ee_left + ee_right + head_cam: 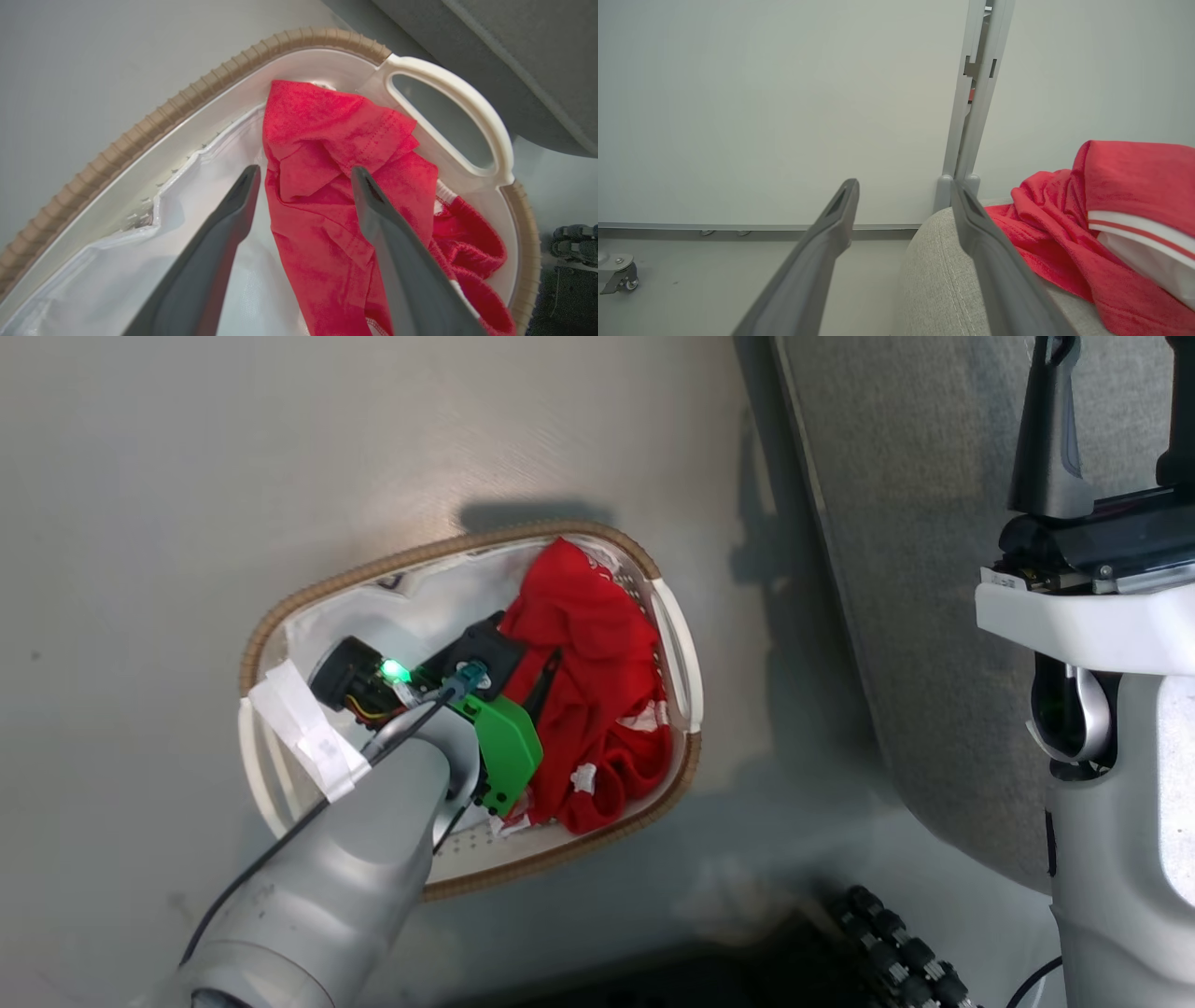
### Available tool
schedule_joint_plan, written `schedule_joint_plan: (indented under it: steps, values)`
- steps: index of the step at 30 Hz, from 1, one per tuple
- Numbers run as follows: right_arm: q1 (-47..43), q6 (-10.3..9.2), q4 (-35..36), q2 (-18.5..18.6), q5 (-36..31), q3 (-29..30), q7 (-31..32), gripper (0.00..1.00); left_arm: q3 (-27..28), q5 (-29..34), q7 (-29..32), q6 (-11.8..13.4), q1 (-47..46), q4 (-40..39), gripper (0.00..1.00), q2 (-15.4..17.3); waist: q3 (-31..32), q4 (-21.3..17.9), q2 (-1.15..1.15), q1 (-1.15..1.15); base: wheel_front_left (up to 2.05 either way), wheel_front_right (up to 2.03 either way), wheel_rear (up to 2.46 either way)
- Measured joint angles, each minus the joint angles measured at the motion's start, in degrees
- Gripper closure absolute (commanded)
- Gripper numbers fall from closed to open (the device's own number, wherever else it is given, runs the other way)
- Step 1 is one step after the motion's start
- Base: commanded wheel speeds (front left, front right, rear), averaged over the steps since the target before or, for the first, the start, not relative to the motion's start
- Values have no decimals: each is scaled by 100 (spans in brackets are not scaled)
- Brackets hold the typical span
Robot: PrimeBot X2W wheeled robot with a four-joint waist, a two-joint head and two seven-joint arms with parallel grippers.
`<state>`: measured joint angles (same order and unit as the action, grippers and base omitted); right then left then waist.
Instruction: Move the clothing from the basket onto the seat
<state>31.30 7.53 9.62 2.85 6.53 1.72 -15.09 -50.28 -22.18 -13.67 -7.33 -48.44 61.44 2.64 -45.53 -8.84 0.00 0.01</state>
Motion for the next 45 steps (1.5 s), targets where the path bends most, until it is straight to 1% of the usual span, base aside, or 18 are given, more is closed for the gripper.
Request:
schedule_joint_plan:
  steps: [9, 16, 17, 18, 19, 20, 27, 35, 40, 45]
  values:
    - [163, 0, 196, -1, 186, -145, 0, 0, -118, -175, -1, -3, -637, 694, 0, 8, -663, -396, 0, 0, 0, 0, 0]
    - [222, 0, 318, -2, 172, -234, 0, 0, -166, -319, 8, -4, -861, 915, 0, 16, -1019, -605, 0, 0, 0, 0, 0]
    - [222, 0, 326, -2, 172, -236, 0, 0, -186, -343, 11, -3, -873, 923, 7, 16, -1050, -623, 0, -1, 0, 0, 0]
    - [222, 0, 335, -1, 172, -236, 0, 0, -215, -359, 26, -4, -886, 924, 36, 18, -1082, -642, 0, -1, 0, 0, 0]
    - [222, 0, 339, -2, 172, -237, 0, 0, -253, -403, 43, -4, -888, 915, 78, 16, -1109, -657, 0, -1, 0, 0, 0]
    - [222, 0, 341, -2, 172, -238, 0, 0, -305, -449, 55, -3, -888, 891, 100, 16, -1130, -667, 0, -1, 0, 0, 0]
    - [222, 0, 290, -3, 121, -234, 0, 0, -542, -665, -12, -4, -884, 656, 100, 13, -1095, -598, 0, -1, 0, 0, 0]
    - [205, 0, -18, -4, 41, -296, 0, 0, -697, -835, -121, -3, -740, 246, 100, 29, -812, -421, 0, -1, 0, 0, 0]
    - [97, 0, -268, -4, -59, -308, 0, 0, -520, -719, -129, 14, -577, -386, 100, 257, -499, -291, 0, -1, 0, 0, 0]
    - [-119, 0, -584, -7, -182, -293, 0, 0, -300, -531, -135, 83, -148, -1046, 100, 339, -109, -142, 0, -1, 0, 0, 0]
